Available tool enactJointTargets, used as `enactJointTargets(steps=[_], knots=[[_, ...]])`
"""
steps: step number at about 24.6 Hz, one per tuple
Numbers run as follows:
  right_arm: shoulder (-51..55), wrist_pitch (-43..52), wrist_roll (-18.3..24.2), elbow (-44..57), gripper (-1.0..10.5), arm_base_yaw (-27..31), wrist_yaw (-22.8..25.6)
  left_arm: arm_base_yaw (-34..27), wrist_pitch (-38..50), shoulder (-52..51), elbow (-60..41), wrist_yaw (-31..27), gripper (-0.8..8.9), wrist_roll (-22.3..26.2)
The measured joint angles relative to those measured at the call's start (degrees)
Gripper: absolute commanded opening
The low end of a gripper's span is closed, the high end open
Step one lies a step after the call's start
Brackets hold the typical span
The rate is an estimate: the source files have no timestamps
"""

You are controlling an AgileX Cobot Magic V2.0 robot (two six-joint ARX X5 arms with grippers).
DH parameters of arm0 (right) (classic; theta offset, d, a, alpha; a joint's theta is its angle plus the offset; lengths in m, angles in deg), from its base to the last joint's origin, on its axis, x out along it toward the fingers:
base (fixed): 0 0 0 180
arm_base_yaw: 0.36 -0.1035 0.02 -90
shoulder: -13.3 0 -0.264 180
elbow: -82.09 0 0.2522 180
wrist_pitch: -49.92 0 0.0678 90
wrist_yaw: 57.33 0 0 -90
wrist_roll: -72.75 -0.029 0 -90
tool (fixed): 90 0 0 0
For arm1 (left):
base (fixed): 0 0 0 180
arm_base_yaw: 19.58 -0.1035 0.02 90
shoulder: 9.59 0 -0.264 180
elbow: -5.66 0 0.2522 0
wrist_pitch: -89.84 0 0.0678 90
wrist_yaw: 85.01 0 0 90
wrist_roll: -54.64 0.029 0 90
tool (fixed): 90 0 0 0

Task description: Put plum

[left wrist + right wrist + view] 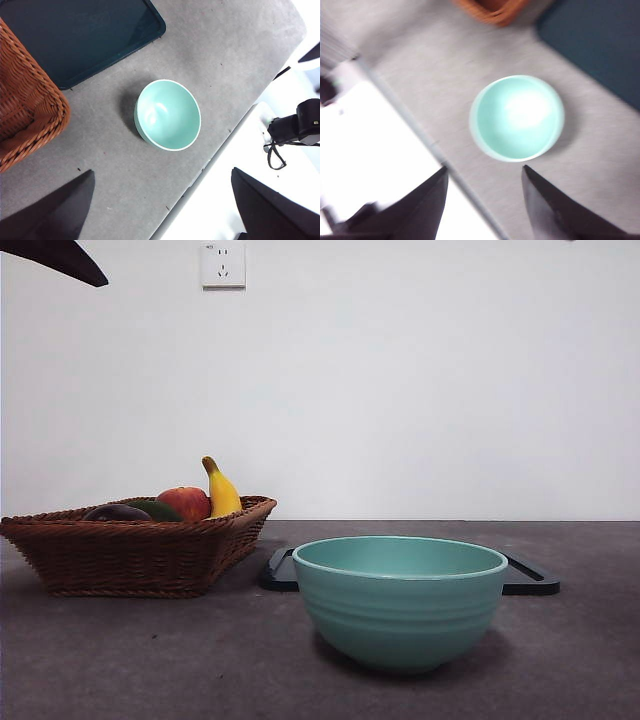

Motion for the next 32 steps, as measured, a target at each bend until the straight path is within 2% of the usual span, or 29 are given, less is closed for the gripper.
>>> enactJointTargets(steps=[2,19,20,22,24,25,32], knots=[[0.28,-0.17,0.96,0.0,2.4,-0.04,-2.49,0.0,-0.02,0.0,0.0,0.0,4.36,-0.02],[0.28,-0.15,2.03,0.0,2.3,-0.02,-2.62,0.0,-0.04,0.0,0.0,0.02,4.26,-0.02],[0.28,-0.15,2.03,0.0,2.3,-0.04,-2.62,0.0,-0.04,0.0,0.0,0.02,4.02,-0.02],[0.28,-0.15,2.03,0.0,2.0,-0.02,-2.62,0.0,-0.04,0.0,0.0,0.0,2.51,0.0],[0.28,-0.15,2.03,0.0,0.4,-0.02,-2.62,0.0,-0.04,0.0,0.0,0.0,0.74,0.0],[0.28,-0.15,2.03,0.0,0.0,-0.02,-2.62,0.0,-0.02,0.0,0.0,0.0,-0.02,0.0],[0.28,0.04,2.05,0.0,0.1,-0.02,-2.62,0.0,0.0,0.0,0.0,0.0,0.09,-0.02]])
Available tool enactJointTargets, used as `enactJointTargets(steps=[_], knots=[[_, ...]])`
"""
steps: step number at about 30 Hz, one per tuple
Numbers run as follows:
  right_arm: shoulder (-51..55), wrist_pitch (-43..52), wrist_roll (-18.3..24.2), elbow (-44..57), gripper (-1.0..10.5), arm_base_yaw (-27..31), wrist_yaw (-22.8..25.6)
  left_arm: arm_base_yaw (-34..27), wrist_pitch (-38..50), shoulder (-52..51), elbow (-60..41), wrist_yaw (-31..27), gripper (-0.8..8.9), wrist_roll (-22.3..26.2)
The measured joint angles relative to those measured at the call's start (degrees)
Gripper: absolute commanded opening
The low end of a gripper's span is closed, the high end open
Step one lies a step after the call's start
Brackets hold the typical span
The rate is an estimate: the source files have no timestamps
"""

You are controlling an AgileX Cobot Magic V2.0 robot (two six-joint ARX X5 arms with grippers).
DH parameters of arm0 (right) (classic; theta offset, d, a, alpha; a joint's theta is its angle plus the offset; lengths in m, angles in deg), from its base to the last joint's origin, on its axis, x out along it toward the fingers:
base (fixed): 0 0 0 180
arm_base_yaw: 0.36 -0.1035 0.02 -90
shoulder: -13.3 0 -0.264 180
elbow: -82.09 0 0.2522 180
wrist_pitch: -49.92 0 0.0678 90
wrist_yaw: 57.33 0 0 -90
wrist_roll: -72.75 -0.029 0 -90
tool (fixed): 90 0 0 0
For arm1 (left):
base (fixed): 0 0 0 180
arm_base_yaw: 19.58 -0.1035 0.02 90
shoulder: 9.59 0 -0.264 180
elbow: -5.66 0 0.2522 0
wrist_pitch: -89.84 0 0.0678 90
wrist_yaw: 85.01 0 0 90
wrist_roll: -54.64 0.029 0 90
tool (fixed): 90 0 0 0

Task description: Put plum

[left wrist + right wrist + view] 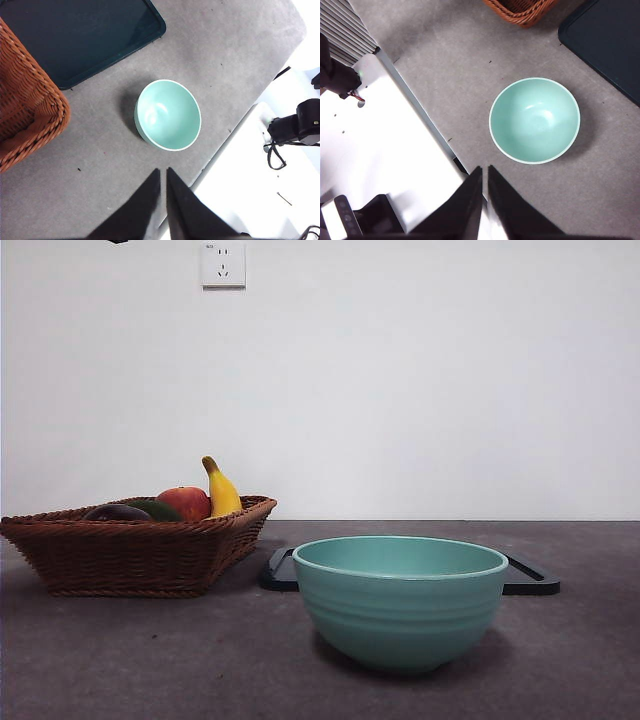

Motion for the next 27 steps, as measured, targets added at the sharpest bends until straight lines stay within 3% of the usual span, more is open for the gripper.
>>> enactJointTargets(steps=[23,27], knots=[[0.0,0.07,0.0,0.0,0.1,-0.02,-0.02,-0.02,0.07,-0.13,0.0,0.0,0.09,-0.02],[0.0,0.07,0.0,0.0,0.1,0.0,-0.02,-1.4,4.9,-2.82,-0.11,-1.73,0.09,0.0]])
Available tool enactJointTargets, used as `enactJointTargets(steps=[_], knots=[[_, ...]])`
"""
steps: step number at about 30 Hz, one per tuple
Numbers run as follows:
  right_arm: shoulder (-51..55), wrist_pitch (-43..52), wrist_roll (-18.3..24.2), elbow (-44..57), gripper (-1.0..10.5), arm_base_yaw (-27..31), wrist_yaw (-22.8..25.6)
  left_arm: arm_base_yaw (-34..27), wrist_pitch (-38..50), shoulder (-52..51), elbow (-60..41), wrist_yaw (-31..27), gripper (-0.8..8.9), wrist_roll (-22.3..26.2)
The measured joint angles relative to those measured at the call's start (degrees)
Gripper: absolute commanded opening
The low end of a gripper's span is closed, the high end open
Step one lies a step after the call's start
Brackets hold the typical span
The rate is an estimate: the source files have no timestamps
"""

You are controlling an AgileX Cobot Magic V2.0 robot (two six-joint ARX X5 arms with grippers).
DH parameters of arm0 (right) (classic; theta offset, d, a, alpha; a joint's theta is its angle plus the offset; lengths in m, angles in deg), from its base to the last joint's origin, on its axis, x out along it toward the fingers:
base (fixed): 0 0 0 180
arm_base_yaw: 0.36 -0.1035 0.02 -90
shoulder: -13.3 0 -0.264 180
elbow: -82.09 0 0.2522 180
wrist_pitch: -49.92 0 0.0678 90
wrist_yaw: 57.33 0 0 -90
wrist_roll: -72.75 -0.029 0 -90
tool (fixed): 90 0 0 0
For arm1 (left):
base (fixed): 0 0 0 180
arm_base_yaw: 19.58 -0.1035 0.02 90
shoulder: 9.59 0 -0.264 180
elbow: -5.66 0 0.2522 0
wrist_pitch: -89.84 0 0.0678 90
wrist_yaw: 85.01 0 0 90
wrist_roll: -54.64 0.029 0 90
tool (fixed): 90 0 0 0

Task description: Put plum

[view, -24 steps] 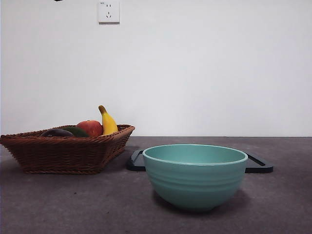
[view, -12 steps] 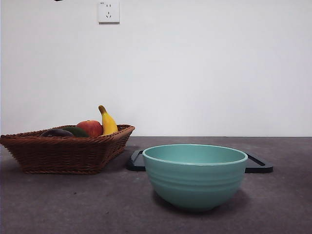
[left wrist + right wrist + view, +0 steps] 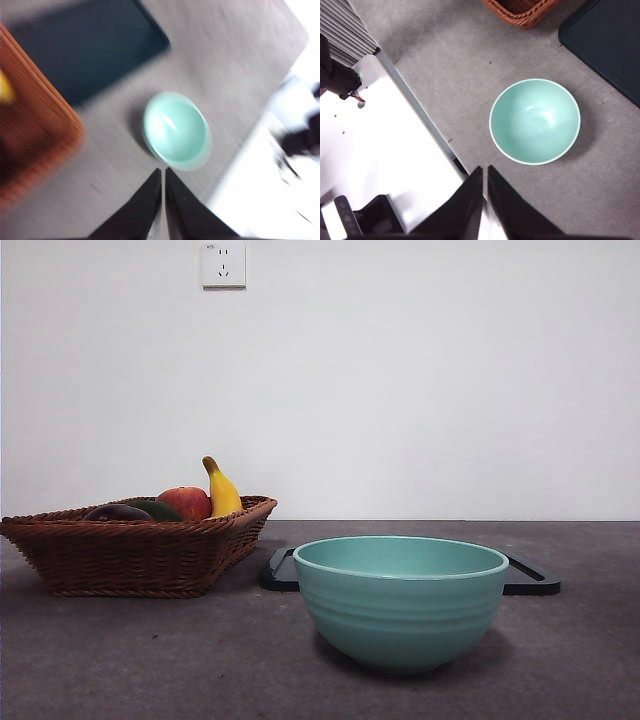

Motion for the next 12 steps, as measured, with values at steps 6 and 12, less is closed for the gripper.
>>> enactJointTargets(steps=[6,12], knots=[[0.0,0.0,0.0,0.0,0.1,0.0,0.0,-6.69,24.35,-12.39,-4.55,-4.37,0.09,0.0],[0.0,0.0,0.0,0.0,0.1,0.0,0.0,-14.62,46.86,-28.46,-20.13,-12.83,0.09,0.0]])
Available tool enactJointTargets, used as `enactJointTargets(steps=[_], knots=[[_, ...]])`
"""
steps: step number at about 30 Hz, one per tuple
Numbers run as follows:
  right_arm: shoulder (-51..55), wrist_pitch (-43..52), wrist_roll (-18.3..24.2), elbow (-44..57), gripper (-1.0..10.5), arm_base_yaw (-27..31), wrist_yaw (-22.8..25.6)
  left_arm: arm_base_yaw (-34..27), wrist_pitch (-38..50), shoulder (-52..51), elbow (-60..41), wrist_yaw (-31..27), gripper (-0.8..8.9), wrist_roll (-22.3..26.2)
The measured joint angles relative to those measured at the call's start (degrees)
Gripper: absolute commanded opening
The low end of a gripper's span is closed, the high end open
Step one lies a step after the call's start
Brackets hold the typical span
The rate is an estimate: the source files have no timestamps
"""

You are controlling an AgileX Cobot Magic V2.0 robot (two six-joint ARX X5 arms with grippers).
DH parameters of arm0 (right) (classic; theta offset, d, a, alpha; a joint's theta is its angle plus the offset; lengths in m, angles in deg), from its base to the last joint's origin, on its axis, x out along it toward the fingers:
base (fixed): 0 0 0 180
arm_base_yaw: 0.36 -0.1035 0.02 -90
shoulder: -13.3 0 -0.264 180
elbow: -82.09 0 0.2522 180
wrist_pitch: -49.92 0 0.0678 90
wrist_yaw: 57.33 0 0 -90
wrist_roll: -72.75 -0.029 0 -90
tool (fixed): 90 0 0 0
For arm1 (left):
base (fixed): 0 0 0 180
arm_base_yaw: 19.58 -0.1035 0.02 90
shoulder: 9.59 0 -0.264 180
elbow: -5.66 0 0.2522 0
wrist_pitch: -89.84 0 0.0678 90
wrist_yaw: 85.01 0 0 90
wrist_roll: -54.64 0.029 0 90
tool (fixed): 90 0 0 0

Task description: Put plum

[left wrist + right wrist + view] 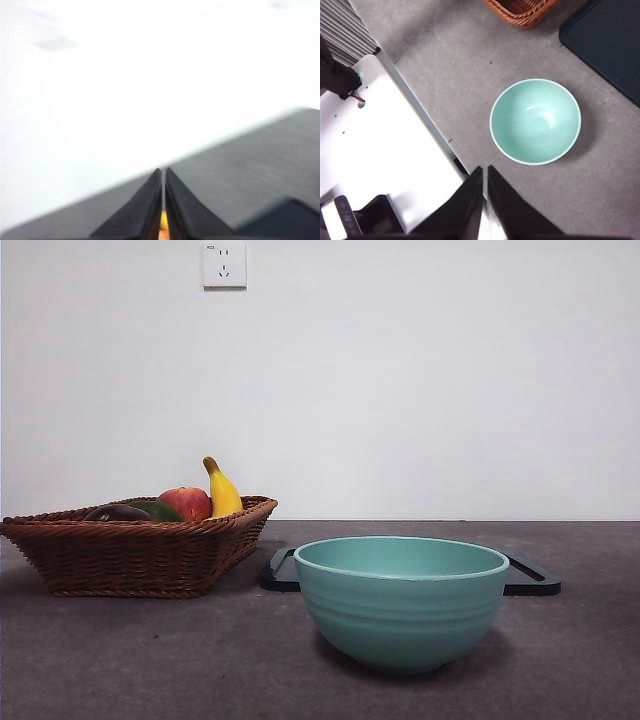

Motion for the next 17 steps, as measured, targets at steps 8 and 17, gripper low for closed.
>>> enactJointTargets(steps=[8,17], knots=[[0.0,0.0,0.0,0.0,0.1,-0.02,0.0,-5.16,9.14,-17.57,-23.45,-12.55,0.09,0.0],[0.0,0.0,0.0,0.0,0.1,0.0,0.0,-5.9,9.73,-29.24,-39.82,-14.64,0.09,-0.02]])
